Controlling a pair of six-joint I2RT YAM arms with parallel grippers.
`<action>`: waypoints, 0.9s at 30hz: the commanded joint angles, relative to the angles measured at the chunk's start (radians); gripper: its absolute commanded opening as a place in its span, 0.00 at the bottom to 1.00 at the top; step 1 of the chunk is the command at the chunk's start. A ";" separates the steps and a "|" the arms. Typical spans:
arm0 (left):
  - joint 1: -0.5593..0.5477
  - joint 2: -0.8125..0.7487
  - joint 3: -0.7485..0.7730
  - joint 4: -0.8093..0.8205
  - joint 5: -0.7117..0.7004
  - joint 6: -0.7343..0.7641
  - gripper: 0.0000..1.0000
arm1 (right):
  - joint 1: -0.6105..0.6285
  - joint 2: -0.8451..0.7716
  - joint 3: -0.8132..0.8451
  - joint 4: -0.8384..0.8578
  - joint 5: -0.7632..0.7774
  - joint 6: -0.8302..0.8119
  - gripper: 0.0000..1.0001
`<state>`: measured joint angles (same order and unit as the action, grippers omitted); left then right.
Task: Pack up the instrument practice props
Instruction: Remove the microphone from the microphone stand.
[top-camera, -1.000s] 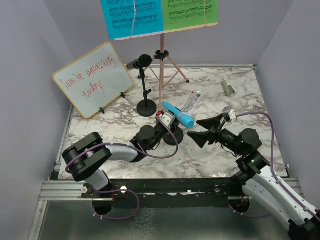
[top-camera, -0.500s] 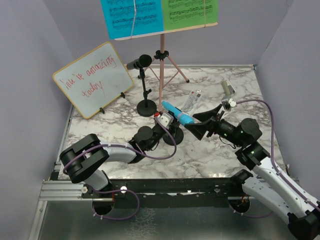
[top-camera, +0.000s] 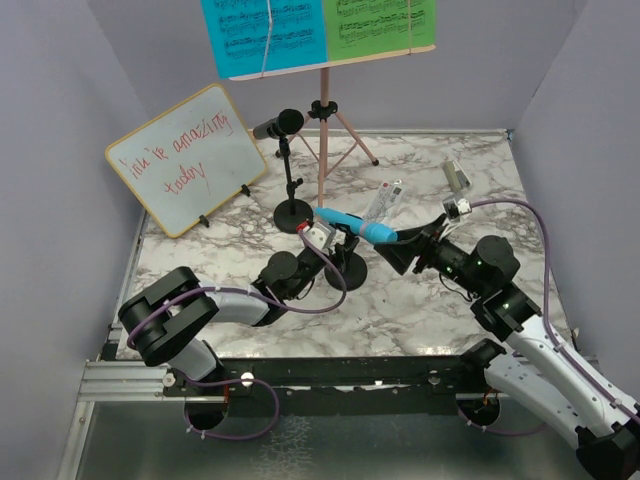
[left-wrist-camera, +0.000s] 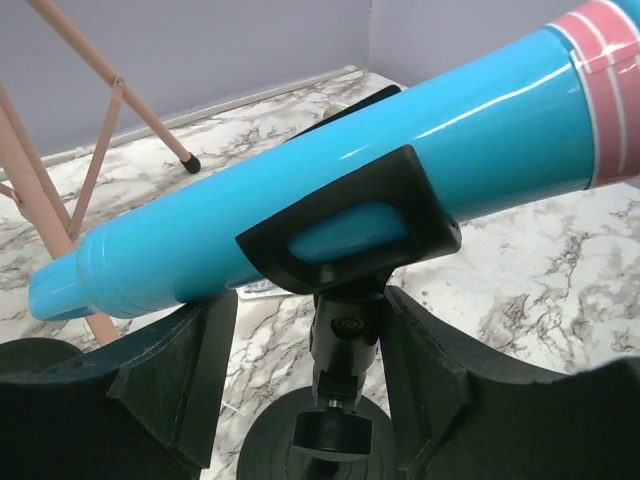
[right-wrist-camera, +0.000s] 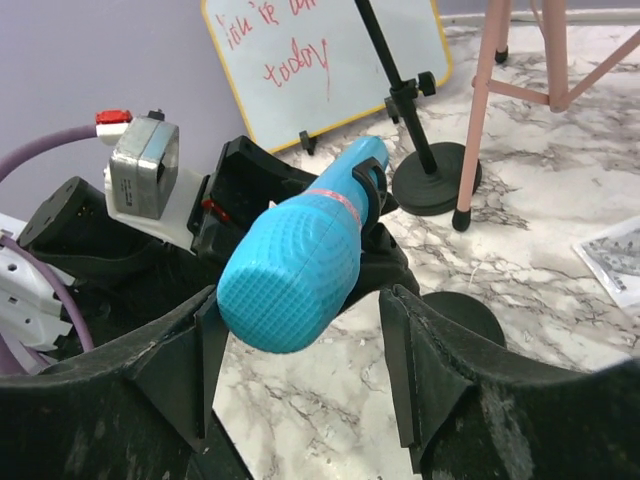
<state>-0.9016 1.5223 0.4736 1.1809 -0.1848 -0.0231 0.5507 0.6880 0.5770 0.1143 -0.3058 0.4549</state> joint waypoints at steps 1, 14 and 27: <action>0.026 0.003 -0.019 0.083 0.057 -0.067 0.62 | 0.007 -0.031 -0.034 -0.065 0.065 -0.036 0.61; 0.038 0.032 -0.043 0.160 0.099 -0.041 0.62 | 0.006 -0.040 0.045 -0.234 0.035 -0.118 0.73; 0.038 0.060 -0.022 0.146 0.094 -0.016 0.62 | 0.006 0.145 0.360 -0.411 -0.059 -0.084 0.94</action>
<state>-0.8677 1.5639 0.4423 1.3006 -0.1127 -0.0532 0.5510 0.7738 0.8822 -0.2340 -0.3050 0.3397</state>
